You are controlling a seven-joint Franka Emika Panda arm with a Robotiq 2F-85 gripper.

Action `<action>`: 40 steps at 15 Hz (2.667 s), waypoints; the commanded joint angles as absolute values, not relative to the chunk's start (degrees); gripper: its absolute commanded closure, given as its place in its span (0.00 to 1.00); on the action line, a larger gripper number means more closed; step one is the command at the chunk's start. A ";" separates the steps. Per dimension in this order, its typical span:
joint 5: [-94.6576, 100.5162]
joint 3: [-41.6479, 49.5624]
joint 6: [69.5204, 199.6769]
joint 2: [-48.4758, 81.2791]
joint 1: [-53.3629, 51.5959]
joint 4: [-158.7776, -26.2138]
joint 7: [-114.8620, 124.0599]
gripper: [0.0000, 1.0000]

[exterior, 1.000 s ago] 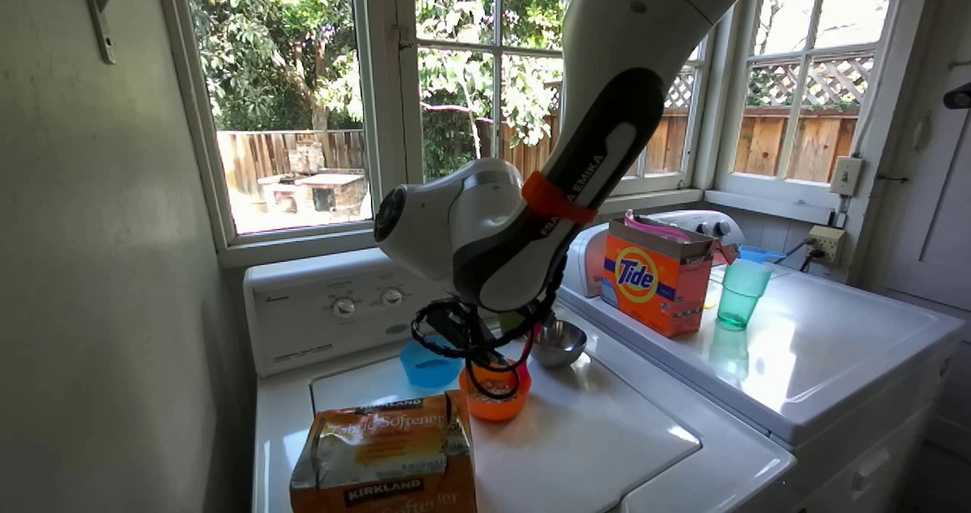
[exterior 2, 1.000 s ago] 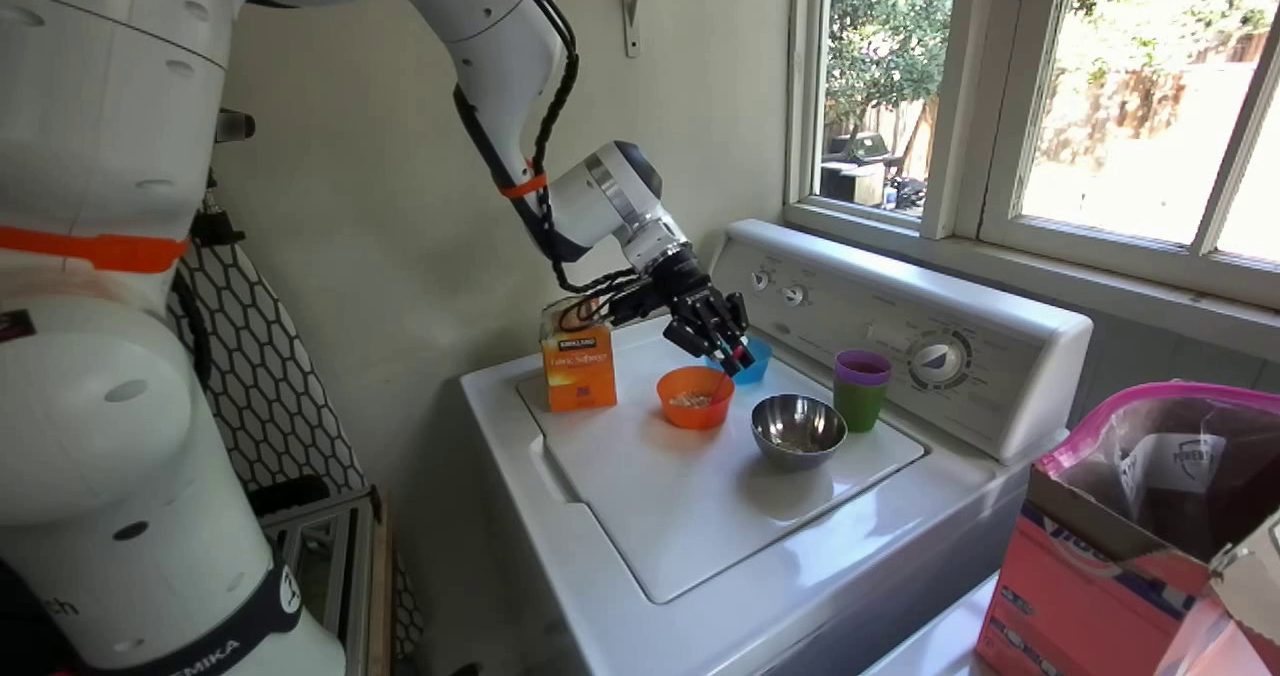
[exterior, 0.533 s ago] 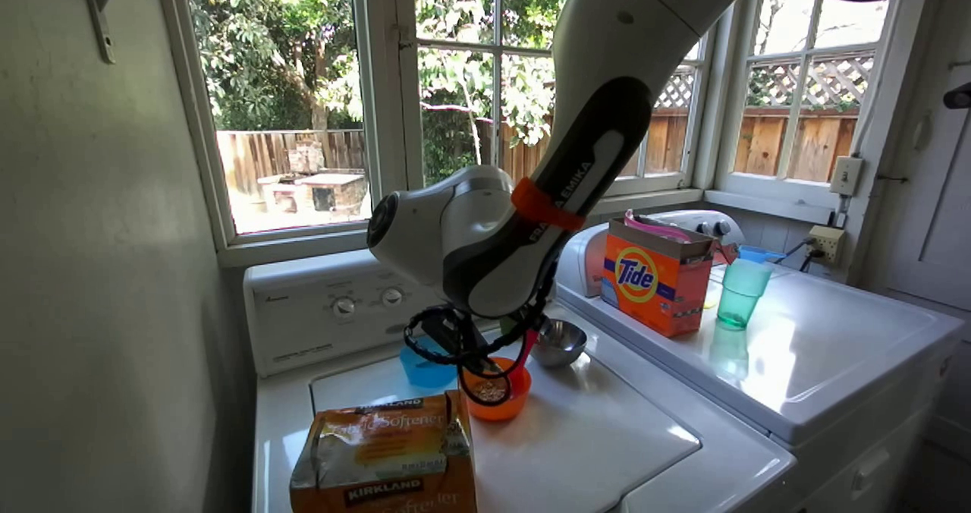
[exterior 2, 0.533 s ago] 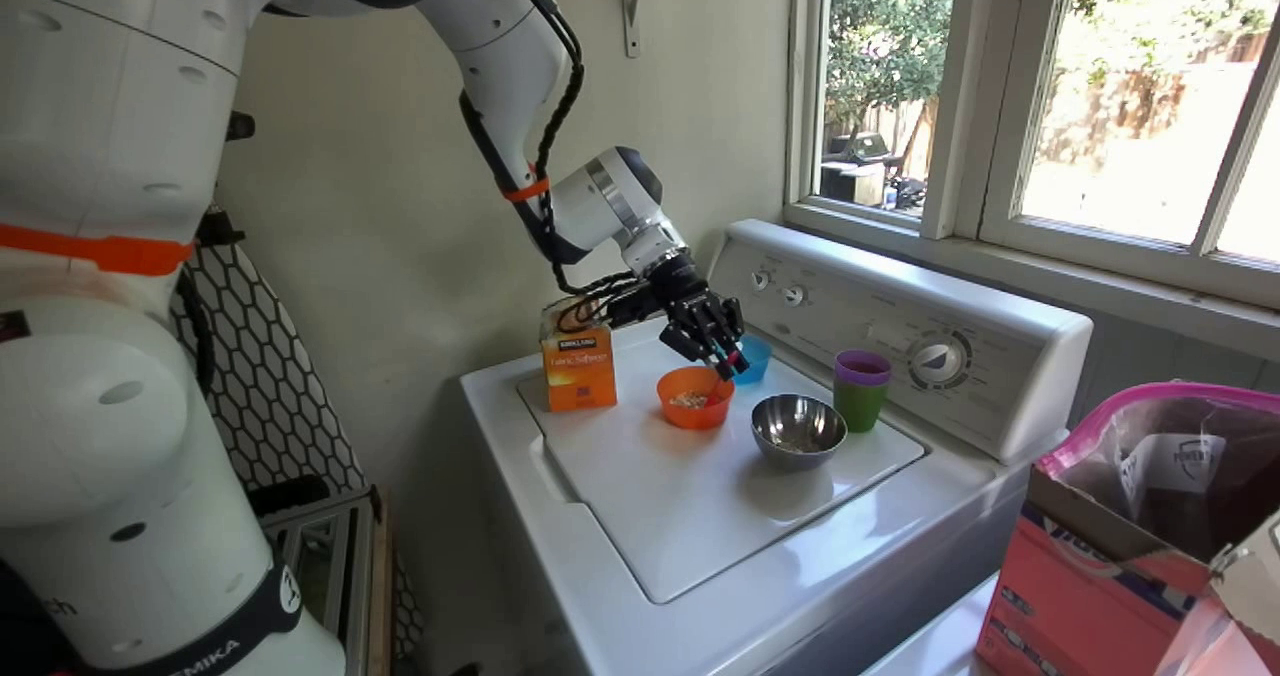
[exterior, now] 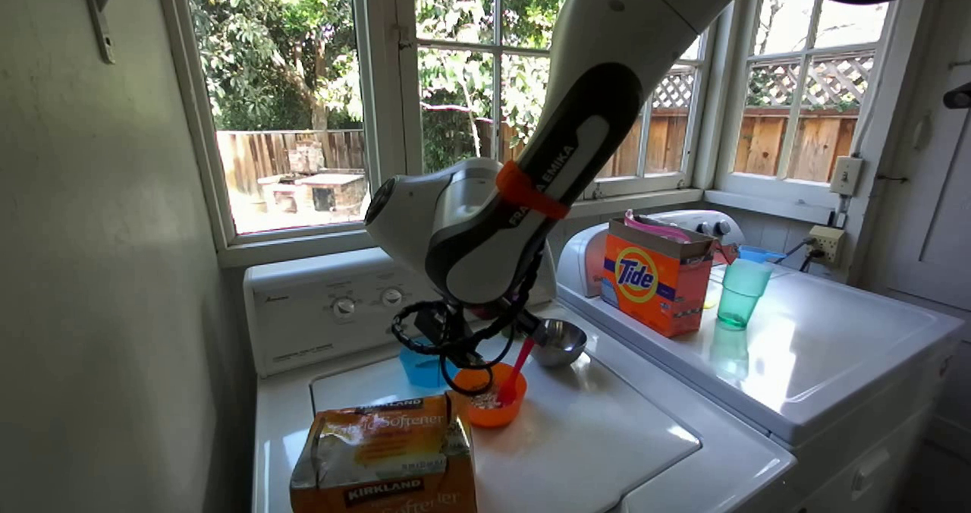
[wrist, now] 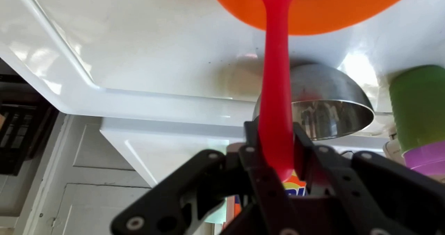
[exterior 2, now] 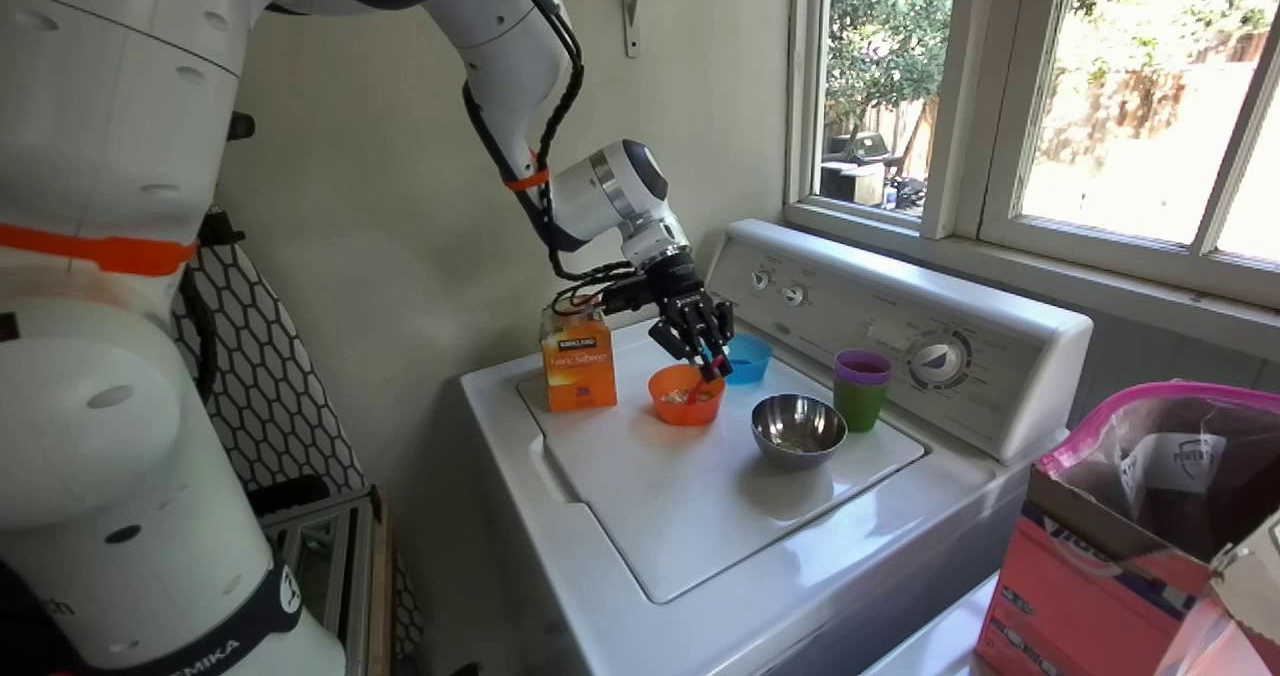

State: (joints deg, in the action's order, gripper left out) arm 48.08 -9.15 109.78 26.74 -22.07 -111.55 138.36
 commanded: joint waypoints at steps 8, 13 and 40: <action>38.92 -10.29 109.40 29.08 -21.90 -108.63 130.67 0.94; 31.89 -9.95 110.52 29.61 -21.08 -107.82 125.89 0.94; 2.27 -5.10 123.49 31.04 -14.54 -109.45 108.09 0.94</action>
